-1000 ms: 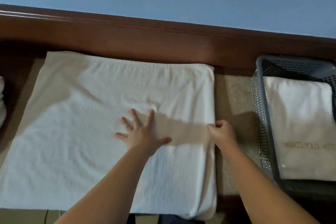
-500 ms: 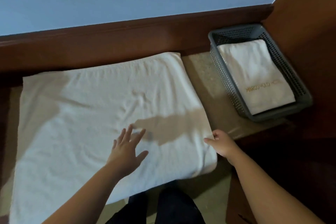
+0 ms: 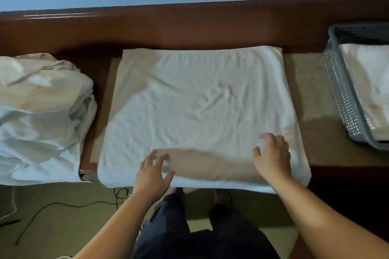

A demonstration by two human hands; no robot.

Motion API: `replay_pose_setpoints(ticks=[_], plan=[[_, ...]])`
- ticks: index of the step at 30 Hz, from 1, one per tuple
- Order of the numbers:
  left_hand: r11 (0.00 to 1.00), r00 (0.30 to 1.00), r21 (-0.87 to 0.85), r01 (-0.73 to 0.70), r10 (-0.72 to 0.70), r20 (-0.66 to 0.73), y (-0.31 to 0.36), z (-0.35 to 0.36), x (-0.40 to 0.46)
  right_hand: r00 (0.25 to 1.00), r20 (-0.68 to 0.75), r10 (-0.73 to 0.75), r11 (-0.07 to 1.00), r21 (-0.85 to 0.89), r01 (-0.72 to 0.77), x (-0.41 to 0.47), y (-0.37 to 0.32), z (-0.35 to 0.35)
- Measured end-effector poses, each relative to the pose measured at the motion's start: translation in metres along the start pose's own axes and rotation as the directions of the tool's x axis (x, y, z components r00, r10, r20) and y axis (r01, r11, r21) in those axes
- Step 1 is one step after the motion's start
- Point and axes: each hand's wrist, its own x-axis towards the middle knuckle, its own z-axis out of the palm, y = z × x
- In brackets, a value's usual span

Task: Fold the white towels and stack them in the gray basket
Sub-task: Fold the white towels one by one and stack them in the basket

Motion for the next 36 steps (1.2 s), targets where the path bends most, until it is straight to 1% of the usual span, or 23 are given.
replay_pose_setpoints(ticks=[1,2,4,6,7,11,13,15,18,20,22,24,26,31,33,36], plan=[[1.0,1.0,-0.009,0.016,-0.016,-0.01,-0.01,-0.005,0.002,0.991,0.08,-0.104,0.995,0.009,0.104,-0.001,-0.023,0.009],[0.999,0.999,-0.017,0.029,-0.03,-0.022,-0.02,-0.012,0.006,0.967,0.159,-0.201,0.979,0.018,0.201,-0.003,-0.047,0.019],[0.998,0.997,-0.036,0.056,-0.058,-0.053,-0.042,-0.027,0.015,0.882,0.301,-0.362,0.928,0.025,0.372,-0.012,-0.098,0.043],[0.995,0.992,-0.054,0.087,-0.092,-0.084,-0.066,-0.044,0.027,0.803,0.396,-0.446,0.881,0.036,0.471,-0.025,-0.147,0.072],[0.992,0.989,-0.064,0.112,-0.118,-0.094,-0.079,-0.053,0.034,0.781,0.426,-0.456,0.873,0.045,0.485,-0.031,-0.171,0.086],[0.966,0.967,-0.134,0.22,-0.234,-0.098,-0.134,-0.093,0.06,0.735,0.524,-0.43,0.884,0.078,0.461,-0.059,-0.259,0.139],[0.962,0.966,-0.155,0.226,-0.242,-0.089,-0.157,-0.11,0.075,0.712,0.561,-0.422,0.88,0.066,0.47,-0.069,-0.296,0.162],[0.963,0.973,-0.172,0.208,-0.222,-0.066,-0.174,-0.124,0.094,0.713,0.569,-0.411,0.878,0.035,0.478,-0.076,-0.326,0.183],[0.966,0.986,-0.206,0.159,-0.164,-0.007,-0.183,-0.145,0.123,0.74,0.568,-0.361,0.878,-0.06,0.474,-0.085,-0.363,0.208],[0.971,0.994,-0.216,0.106,-0.101,0.037,-0.177,-0.159,0.142,0.772,0.552,-0.316,0.883,-0.127,0.452,-0.093,-0.382,0.219],[0.976,0.996,-0.207,0.061,-0.047,0.073,-0.168,-0.17,0.166,0.811,0.527,-0.254,0.908,-0.161,0.388,-0.097,-0.396,0.229],[0.979,0.996,-0.197,0.047,-0.031,0.084,-0.156,-0.177,0.193,0.842,0.507,-0.185,0.929,-0.188,0.318,-0.099,-0.403,0.236],[0.975,0.995,-0.207,0.084,-0.069,0.079,-0.14,-0.182,0.219,0.857,0.502,-0.116,0.945,-0.209,0.25,-0.099,-0.407,0.24],[0.923,0.958,-0.262,0.283,-0.284,0.035,-0.098,-0.205,0.268,0.855,0.519,0.001,0.967,-0.217,0.13,-0.103,-0.413,0.243],[0.887,0.936,-0.313,0.34,-0.353,0.016,-0.082,-0.213,0.281,0.84,0.542,0.03,0.96,-0.248,0.126,-0.105,-0.414,0.242],[0.828,0.917,-0.428,0.361,-0.4,-0.001,-0.068,-0.222,0.3,0.836,0.546,0.055,0.956,-0.27,0.114,-0.104,-0.41,0.239]])
